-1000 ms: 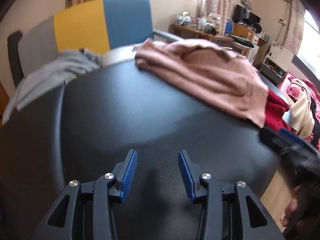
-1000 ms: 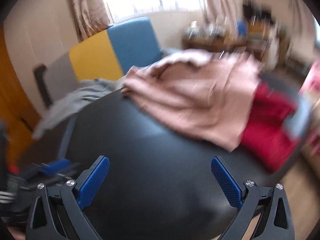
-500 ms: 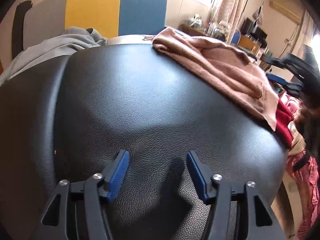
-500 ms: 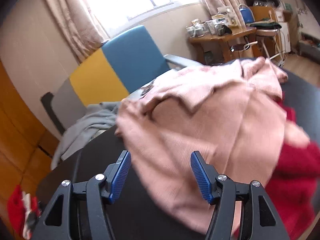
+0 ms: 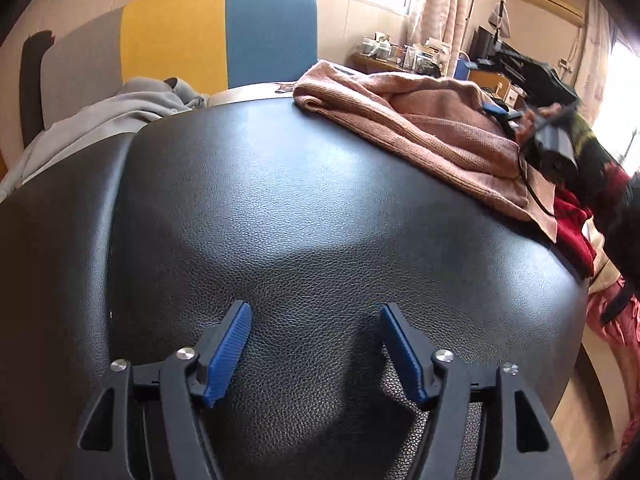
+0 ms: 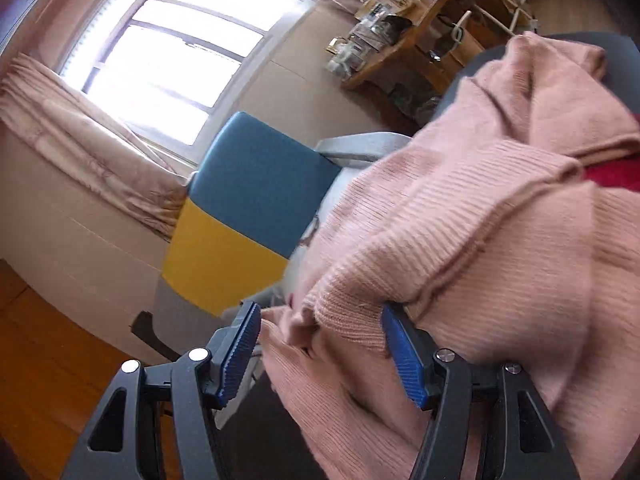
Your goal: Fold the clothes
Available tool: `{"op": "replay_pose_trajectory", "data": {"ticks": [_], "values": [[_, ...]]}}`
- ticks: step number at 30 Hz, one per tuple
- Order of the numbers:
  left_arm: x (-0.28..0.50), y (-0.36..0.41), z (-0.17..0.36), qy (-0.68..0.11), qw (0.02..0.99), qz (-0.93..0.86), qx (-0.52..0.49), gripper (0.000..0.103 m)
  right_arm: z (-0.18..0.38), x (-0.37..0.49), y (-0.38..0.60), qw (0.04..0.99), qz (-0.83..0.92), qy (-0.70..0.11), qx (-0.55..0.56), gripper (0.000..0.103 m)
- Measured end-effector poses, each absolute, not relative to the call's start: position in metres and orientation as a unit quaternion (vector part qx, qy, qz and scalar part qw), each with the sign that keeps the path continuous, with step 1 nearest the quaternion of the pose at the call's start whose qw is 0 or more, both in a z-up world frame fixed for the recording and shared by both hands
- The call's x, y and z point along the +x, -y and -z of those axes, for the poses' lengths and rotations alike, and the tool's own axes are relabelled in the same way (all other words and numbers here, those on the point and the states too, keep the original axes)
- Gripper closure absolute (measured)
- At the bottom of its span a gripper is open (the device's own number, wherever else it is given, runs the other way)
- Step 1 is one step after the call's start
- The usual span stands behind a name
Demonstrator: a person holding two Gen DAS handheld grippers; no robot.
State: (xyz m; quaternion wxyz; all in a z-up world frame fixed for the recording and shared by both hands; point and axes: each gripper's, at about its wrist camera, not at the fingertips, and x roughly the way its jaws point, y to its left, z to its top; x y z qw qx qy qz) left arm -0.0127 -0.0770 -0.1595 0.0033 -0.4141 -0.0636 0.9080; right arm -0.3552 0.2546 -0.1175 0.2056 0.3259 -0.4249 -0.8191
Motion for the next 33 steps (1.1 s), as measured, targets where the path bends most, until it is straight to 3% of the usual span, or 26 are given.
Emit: {"op": "replay_pose_trajectory", "data": {"ticks": [1,3,8,12,17,21,24,27,31,33], "values": [[-0.012,0.076,0.16,0.063,0.004,-0.908,-0.414,0.032,0.115,-0.359,-0.247,0.219,0.817,0.423,0.324,0.016],[-0.012,0.076,0.16,0.062,0.004,-0.908,-0.414,0.031,0.106,-0.359,-0.224,0.245,0.823,0.395,0.328,0.002],[-0.011,0.074,0.16,0.06,0.006,-0.909,-0.413,0.028,0.1,-0.335,-0.154,0.339,0.821,0.241,0.391,0.002],[-0.01,0.073,0.16,0.059,0.007,-0.91,-0.41,0.027,0.111,-0.32,-0.104,0.315,0.858,0.057,0.401,0.002],[-0.01,0.077,0.158,0.075,0.018,-0.911,-0.406,0.025,0.145,-0.326,-0.071,0.294,0.847,-0.03,0.442,0.005],[-0.007,0.081,0.158,0.097,0.028,-0.911,-0.4,0.024,0.162,-0.314,-0.055,0.266,0.842,-0.102,0.458,0.03],[-0.004,0.089,0.155,0.125,0.037,-0.907,-0.401,0.026,0.147,-0.298,-0.068,0.265,0.844,-0.061,0.463,0.082],[0.008,0.105,0.149,0.175,0.034,-0.897,-0.405,0.033,0.132,-0.275,-0.086,0.284,0.837,0.016,0.468,0.084],[0.034,0.132,0.134,0.215,0.01,-0.891,-0.399,0.034,0.126,-0.207,-0.082,0.383,0.786,0.119,0.47,0.084],[0.051,0.146,0.122,0.228,-0.001,-0.895,-0.383,0.034,0.135,-0.154,-0.063,0.436,0.75,0.127,0.482,0.084]]}}
